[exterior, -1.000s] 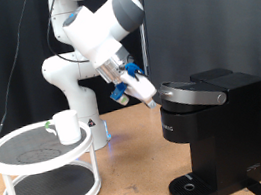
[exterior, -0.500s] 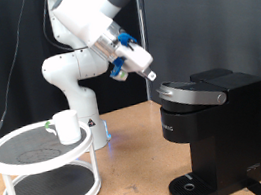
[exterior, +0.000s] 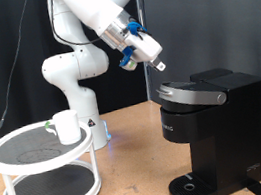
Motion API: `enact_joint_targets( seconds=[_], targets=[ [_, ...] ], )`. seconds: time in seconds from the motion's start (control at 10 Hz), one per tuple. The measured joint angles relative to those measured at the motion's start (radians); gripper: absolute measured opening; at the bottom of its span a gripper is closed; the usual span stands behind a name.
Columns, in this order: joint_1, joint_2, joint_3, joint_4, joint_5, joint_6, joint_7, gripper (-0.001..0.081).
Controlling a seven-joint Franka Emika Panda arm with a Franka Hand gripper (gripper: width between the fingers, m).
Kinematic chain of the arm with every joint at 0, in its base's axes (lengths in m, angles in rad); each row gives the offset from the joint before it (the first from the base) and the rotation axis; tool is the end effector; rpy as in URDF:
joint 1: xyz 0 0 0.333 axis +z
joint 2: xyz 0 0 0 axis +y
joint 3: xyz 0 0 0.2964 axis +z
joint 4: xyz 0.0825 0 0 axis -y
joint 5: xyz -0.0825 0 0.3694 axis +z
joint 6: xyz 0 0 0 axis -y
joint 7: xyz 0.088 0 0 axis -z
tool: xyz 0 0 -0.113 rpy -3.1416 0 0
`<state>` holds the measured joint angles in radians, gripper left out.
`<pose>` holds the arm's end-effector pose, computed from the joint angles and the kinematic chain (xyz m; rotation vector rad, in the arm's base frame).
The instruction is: Make a cup of coffee with the keurig machine
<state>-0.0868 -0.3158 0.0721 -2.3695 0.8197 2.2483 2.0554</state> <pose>0.4654 0.0183 0.4564 -0.7614 2.4533 0.6193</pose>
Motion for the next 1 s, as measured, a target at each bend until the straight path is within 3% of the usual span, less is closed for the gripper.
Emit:
enact_joint_targets(
  seconds=[0.4,0.7,1.0],
  targets=[
    [0.000,-0.004,0.009,0.000,-0.031,-0.007,0.011,0.0000],
    [-0.003,0.003,0.020,-0.010,-0.133,-0.011,0.081,0.0000],
    [-0.003,0.035,0.030,-0.028,-0.158,0.036,0.107,0.0000]
  ],
)
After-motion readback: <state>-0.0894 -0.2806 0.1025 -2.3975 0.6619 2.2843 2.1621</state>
